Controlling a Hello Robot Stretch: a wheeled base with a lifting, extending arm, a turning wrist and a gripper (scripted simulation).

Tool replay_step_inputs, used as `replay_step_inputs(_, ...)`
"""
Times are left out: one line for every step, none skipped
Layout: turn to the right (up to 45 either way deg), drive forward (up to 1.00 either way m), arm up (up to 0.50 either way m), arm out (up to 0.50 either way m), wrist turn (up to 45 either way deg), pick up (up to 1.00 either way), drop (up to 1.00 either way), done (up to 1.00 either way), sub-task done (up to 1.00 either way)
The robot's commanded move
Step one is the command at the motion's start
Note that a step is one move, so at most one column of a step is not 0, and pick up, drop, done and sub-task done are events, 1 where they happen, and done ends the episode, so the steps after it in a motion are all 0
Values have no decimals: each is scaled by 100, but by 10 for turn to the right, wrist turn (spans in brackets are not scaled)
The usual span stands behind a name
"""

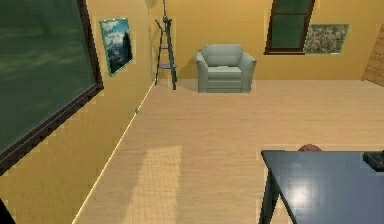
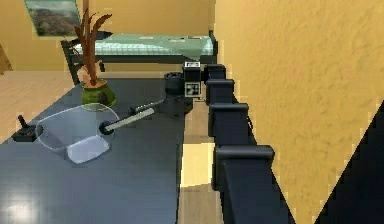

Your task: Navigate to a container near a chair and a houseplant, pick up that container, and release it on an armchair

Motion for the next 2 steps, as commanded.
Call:
replay_step_inputs(0, 0, 0, 0, -450, 0, 0, 0, 0)
replay_step_inputs(0, 0, 0, 0, -240, 0, 0, 0, 0)
